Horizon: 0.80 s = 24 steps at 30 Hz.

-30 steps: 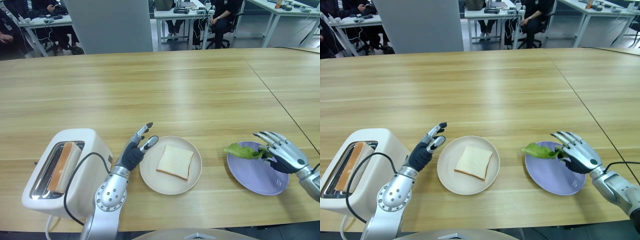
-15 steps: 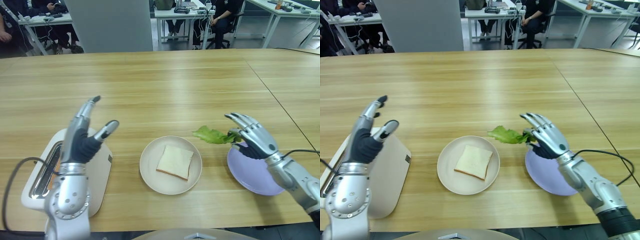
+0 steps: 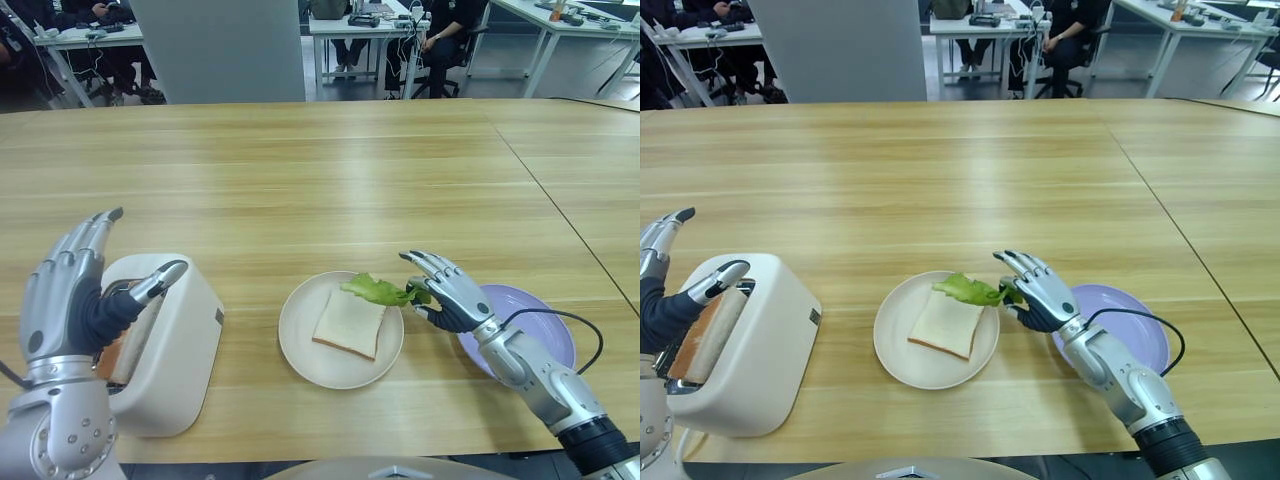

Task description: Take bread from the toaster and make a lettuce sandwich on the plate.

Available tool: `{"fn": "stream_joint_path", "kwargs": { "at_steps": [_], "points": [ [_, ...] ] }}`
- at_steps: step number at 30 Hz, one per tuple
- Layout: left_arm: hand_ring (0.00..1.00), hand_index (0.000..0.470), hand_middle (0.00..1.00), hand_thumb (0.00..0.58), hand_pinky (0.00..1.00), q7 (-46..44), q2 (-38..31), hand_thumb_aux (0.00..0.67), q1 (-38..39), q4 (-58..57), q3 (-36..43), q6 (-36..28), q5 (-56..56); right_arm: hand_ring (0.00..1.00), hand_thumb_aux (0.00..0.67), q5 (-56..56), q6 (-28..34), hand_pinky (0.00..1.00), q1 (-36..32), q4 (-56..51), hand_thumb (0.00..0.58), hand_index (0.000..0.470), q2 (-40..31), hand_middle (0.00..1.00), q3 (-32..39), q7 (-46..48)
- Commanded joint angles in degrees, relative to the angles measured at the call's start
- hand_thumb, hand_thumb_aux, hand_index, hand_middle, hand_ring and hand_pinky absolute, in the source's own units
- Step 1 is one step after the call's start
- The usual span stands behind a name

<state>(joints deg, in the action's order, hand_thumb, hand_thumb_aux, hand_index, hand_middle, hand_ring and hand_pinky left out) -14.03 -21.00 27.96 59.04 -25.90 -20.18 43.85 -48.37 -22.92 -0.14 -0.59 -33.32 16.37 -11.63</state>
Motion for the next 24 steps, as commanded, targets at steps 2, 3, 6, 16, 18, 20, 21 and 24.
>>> {"fn": "stream_joint_path", "kwargs": {
  "at_steps": [2,3,6,16,18,20,21,24],
  "points": [
    [0.17,0.0,0.17,0.0,0.17,-2.3,0.8,0.0,3.3,-0.1,-3.2,1.4,1.0,0.0,0.67,-1.5,1.1,0.0,0.6,2.3,0.58,0.46,3.1,0.0,2.7,1.6],
    [0.17,0.0,0.17,0.0,0.17,-2.5,1.0,0.0,4.2,-0.5,-3.7,1.7,1.2,0.0,0.67,-1.8,1.3,0.0,0.7,2.1,0.58,0.46,3.7,0.0,3.2,1.7],
    [0.18,0.0,0.18,0.0,0.18,-2.6,1.2,0.0,6.8,-2.7,-5.0,2.9,2.6,0.0,0.67,-2.5,2.2,0.0,0.4,1.4,0.58,0.46,5.4,0.0,4.5,2.0],
    [0.2,0.0,0.2,0.0,0.2,-4.0,3.2,0.0,13.8,-7.5,-6.6,5.3,4.6,0.0,0.67,-4.6,4.5,0.0,-2.1,-3.0,0.58,0.46,10.0,0.0,7.4,0.7],
    [0.2,0.0,0.2,0.0,0.2,-4.1,2.8,0.0,14.2,-8.5,-7.4,5.6,5.0,0.0,0.67,-4.8,5.0,0.0,-2.5,-4.2,0.58,0.46,10.4,0.0,7.5,0.0],
    [0.2,0.0,0.2,0.0,0.2,-4.2,2.3,0.0,14.4,-9.8,-8.1,5.8,5.1,0.0,0.67,-5.1,5.6,0.0,-3.0,-5.4,0.58,0.46,10.8,0.0,7.5,-0.7],
    [0.2,0.0,0.2,0.0,0.2,-4.2,2.1,0.0,14.2,-10.3,-8.1,6.0,5.1,0.0,0.67,-5.2,6.0,0.0,-3.1,-5.8,0.58,0.46,11.0,0.0,7.4,-1.0],
    [0.2,0.0,0.2,0.0,0.2,-4.3,2.2,0.0,14.0,-11.3,-7.7,6.5,4.8,0.0,0.67,-6.1,7.8,0.0,-4.3,-8.3,0.58,0.46,11.5,0.0,7.6,-2.1]
  ]
}}
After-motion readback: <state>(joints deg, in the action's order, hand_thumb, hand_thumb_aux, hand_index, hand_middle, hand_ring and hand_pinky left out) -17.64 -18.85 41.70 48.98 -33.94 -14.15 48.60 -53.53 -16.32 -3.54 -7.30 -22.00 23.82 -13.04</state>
